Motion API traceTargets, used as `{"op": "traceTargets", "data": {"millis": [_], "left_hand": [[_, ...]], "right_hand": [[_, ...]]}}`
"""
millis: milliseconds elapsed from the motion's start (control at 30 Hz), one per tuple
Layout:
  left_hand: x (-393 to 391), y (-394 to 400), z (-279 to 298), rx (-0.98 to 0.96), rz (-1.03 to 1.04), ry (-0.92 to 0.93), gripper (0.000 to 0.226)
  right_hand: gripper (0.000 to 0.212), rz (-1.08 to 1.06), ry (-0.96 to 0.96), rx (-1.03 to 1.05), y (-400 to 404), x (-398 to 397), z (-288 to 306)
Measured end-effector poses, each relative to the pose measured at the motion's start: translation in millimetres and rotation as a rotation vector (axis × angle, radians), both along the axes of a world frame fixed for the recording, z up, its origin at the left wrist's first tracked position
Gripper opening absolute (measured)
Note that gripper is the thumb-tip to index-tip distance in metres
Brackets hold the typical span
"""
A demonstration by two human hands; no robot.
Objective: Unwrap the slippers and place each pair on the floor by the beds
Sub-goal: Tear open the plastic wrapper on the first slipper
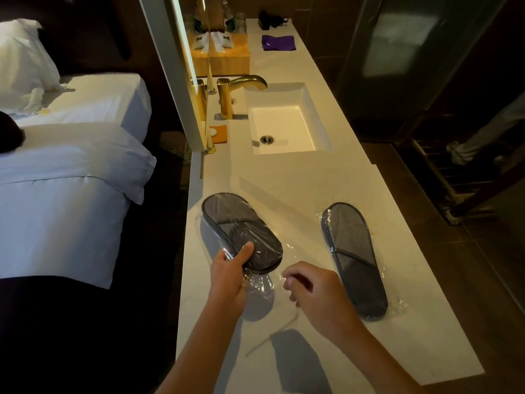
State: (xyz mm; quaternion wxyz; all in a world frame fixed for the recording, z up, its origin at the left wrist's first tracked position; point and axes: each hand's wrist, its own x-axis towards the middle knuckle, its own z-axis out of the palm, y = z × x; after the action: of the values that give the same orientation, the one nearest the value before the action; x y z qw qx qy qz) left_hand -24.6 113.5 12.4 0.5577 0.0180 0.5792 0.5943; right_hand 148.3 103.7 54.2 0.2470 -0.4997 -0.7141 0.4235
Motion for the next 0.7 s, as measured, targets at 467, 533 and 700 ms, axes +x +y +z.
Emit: {"op": "traceTargets", "data": {"millis": [467, 533, 700], "left_hand": [[36, -8, 0, 0.148, -0.185, -0.012, 0.032], [34, -6, -1, 0.131, -0.184, -0.035, 0.031], [11, 20, -3, -0.002, -0.084, -0.163, 0.027]], "right_hand": [[0.013, -0.561, 0.538, -0.779, 8, -17, 6], [0.009, -0.561, 0.527, -0.756, 6, -17, 6], [0.006, -0.519, 0.398, -0.706, -1, -12, 3]]}}
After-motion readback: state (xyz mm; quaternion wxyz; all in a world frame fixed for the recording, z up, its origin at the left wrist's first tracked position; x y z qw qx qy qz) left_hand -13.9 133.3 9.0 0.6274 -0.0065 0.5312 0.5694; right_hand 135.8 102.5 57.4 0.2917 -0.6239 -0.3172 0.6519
